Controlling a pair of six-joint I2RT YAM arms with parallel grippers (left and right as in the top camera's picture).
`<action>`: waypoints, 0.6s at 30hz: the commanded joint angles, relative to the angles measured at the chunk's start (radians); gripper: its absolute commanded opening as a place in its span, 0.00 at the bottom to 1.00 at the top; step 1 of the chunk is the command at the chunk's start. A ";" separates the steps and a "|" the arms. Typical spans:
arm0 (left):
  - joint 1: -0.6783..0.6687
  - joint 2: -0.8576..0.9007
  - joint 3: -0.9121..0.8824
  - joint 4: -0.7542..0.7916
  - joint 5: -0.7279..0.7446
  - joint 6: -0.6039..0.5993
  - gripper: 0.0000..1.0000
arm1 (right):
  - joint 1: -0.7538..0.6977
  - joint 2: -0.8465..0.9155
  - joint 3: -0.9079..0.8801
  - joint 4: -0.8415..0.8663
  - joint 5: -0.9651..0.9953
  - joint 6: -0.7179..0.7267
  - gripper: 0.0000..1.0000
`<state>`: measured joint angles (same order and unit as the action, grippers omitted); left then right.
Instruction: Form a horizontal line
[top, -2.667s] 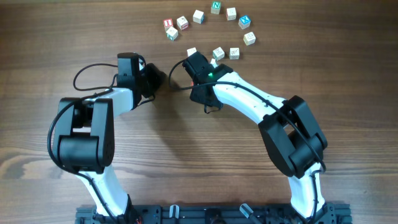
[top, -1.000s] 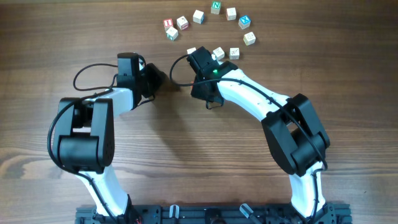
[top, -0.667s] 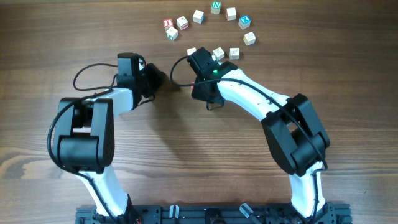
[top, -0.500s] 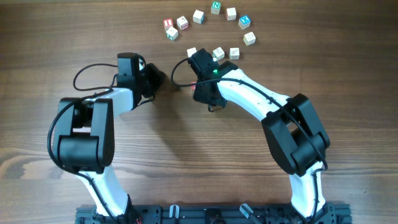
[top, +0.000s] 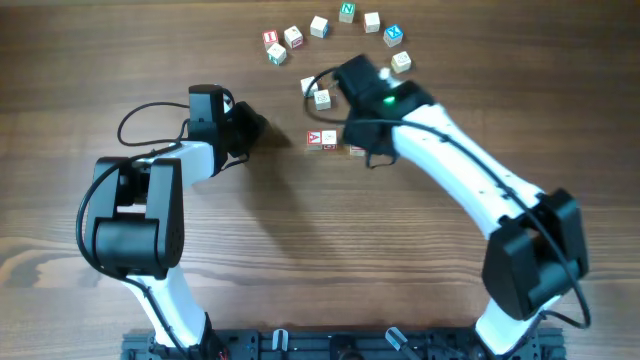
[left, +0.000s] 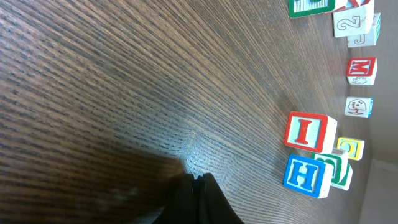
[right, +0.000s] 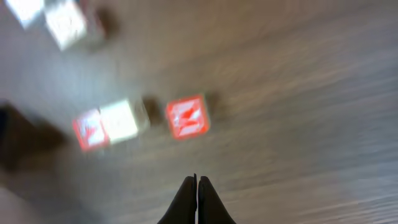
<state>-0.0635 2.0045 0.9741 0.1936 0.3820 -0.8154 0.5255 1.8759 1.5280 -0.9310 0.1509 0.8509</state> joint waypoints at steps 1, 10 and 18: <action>0.005 -0.017 -0.012 -0.008 -0.024 0.024 0.04 | -0.095 0.026 -0.048 0.044 0.010 -0.008 0.04; 0.005 -0.017 -0.012 -0.007 -0.024 0.023 0.04 | -0.138 0.058 -0.262 0.311 -0.222 -0.111 0.04; 0.005 -0.017 -0.012 -0.007 -0.024 0.023 0.04 | -0.137 0.092 -0.359 0.459 -0.239 -0.108 0.04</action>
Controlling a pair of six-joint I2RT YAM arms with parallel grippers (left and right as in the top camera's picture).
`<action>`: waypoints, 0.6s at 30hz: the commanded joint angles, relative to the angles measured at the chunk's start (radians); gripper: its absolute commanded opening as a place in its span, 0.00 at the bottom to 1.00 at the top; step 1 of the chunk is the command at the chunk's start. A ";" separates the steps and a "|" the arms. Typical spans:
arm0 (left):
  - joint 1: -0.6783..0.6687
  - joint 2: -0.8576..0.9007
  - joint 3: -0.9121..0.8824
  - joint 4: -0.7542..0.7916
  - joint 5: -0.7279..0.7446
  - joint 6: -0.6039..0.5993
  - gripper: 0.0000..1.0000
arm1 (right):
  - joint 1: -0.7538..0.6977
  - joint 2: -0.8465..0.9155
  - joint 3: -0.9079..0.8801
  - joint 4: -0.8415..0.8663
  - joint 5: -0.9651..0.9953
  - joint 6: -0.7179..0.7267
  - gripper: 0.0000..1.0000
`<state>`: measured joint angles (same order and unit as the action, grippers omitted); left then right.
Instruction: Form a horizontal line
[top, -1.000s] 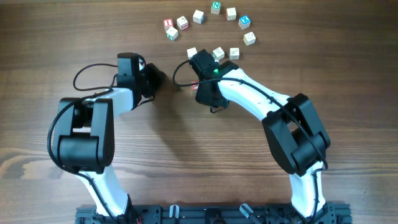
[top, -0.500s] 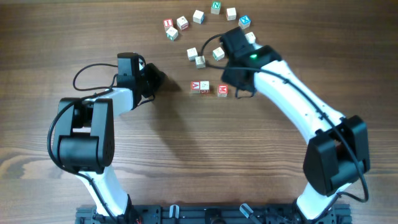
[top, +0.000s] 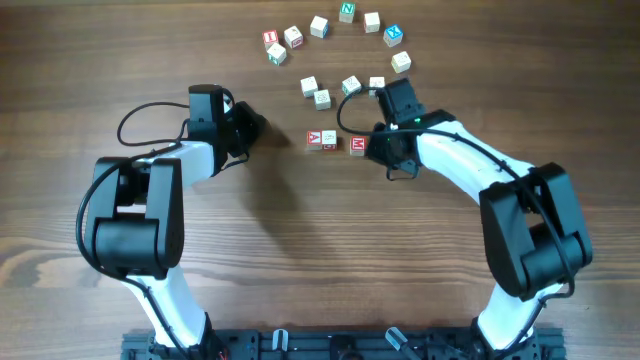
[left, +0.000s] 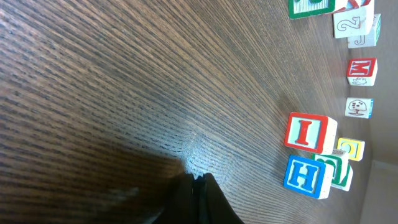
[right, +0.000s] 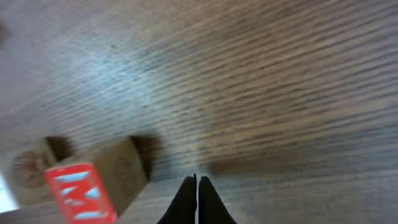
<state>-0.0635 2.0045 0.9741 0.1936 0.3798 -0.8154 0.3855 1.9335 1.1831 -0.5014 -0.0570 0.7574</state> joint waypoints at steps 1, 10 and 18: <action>0.005 -0.017 -0.012 -0.007 -0.022 0.023 0.04 | 0.004 0.046 -0.014 0.040 -0.032 -0.014 0.04; 0.005 -0.017 -0.012 -0.007 -0.022 0.023 0.04 | 0.012 0.089 -0.014 0.126 -0.056 -0.014 0.04; 0.005 -0.017 -0.012 -0.007 -0.022 0.023 0.04 | 0.021 0.089 -0.014 0.143 -0.049 -0.018 0.04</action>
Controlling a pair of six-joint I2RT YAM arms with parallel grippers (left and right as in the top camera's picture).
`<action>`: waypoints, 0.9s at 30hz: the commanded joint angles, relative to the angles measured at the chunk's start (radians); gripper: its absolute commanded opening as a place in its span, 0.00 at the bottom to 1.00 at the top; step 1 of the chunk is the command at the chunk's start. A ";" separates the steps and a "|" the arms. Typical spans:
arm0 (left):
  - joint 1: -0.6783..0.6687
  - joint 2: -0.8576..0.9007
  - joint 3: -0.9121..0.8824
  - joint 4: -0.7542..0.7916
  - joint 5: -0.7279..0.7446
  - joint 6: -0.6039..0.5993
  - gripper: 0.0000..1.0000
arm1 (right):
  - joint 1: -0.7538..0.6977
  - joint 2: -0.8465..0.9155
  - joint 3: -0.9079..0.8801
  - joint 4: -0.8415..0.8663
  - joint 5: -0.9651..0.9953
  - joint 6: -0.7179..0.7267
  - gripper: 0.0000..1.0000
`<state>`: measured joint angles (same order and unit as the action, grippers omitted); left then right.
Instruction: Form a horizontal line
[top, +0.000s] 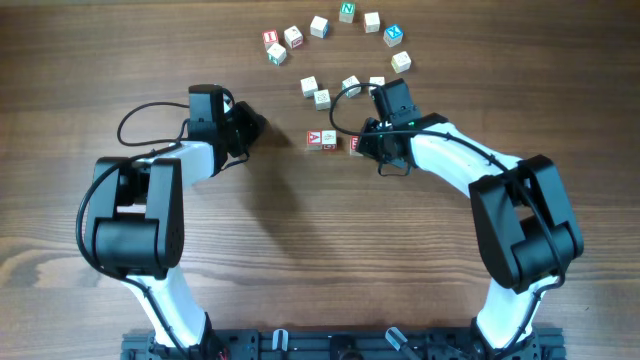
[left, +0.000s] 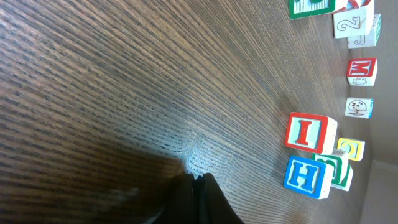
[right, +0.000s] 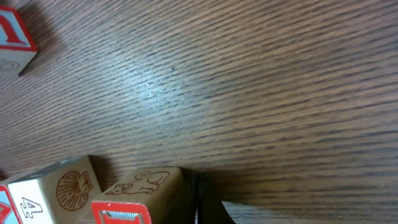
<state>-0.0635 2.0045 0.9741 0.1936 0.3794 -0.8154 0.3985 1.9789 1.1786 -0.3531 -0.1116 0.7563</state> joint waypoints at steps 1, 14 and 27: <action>0.005 -0.017 -0.012 -0.007 -0.021 0.023 0.04 | 0.008 0.043 -0.009 -0.005 0.006 -0.016 0.04; 0.005 -0.017 -0.012 -0.007 -0.021 0.023 0.04 | 0.008 0.043 -0.009 0.039 0.005 -0.017 0.04; 0.005 -0.017 -0.012 -0.007 -0.021 0.023 0.04 | 0.008 0.045 -0.009 0.074 0.006 -0.016 0.04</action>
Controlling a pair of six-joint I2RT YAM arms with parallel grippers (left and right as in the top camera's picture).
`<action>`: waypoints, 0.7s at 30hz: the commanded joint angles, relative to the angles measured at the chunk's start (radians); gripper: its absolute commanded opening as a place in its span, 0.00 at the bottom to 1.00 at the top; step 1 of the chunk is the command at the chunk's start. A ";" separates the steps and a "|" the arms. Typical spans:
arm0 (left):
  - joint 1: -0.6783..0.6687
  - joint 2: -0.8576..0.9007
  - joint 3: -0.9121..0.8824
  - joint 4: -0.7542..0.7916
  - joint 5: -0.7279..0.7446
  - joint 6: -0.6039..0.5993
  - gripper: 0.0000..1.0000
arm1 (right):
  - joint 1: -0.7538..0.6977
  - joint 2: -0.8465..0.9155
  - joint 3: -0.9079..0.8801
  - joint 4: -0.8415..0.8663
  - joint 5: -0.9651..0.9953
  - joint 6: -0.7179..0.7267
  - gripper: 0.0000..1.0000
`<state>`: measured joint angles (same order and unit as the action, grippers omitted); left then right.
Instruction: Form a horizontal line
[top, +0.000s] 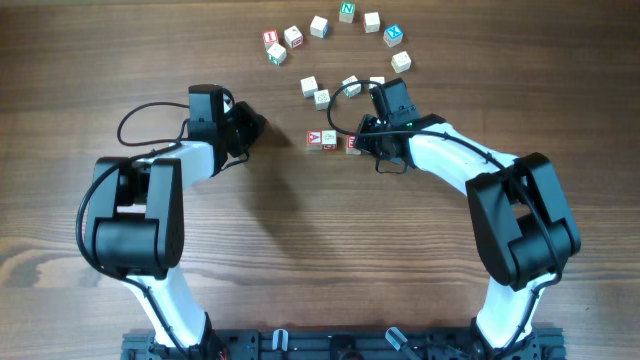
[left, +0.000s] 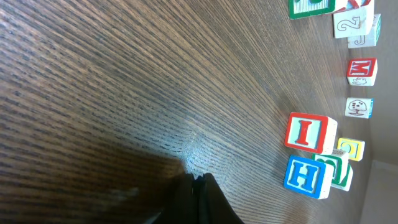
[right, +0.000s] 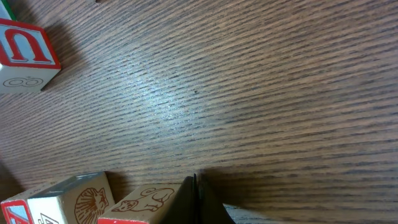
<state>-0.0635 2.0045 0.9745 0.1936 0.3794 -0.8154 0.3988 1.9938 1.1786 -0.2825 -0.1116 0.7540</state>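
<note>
Three blocks make a short row at mid-table in the overhead view: a red-topped block (top: 314, 138), a pale block (top: 329, 140) and a red-edged block (top: 350, 144). My right gripper (top: 363, 146) is shut, its tip against the right side of that last block. In the right wrist view the shut fingertips (right: 194, 185) touch the block with an animal drawing (right: 144, 202), next to a shell-drawing block (right: 87, 196). My left gripper (top: 256, 127) is shut and empty, left of the row, its tip (left: 197, 180) low over bare wood.
Several loose letter blocks lie scattered behind the row, the nearest cluster (top: 318, 92) just beyond it and an arc (top: 346, 14) farther back. The left wrist view shows the I block (left: 306, 132) and the H block (left: 303, 175). A U block (right: 25, 53) lies ahead of the right gripper.
My right gripper has shifted slightly left with the red-edged block against its tip, and the gap to the pale block has narrowed. The left arm has not moved.
My right arm first hung over the row with its gripper shut. Then the gripper was down on the table to the right of the red-edged block, then touching its side. Now that block sits closer to the other two. The left gripper stayed shut and still.
</note>
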 joint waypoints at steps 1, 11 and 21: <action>0.005 -0.017 -0.013 -0.007 -0.021 0.023 0.04 | 0.008 0.030 -0.009 0.005 0.006 -0.014 0.04; 0.004 -0.017 -0.013 -0.007 -0.021 0.023 0.04 | 0.008 0.030 -0.009 0.031 0.005 -0.010 0.04; 0.004 -0.017 -0.013 -0.006 -0.021 0.023 0.04 | 0.008 0.030 -0.009 0.048 0.011 0.005 0.05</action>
<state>-0.0635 2.0045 0.9741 0.1936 0.3794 -0.8154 0.3988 1.9976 1.1786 -0.2451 -0.1116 0.7547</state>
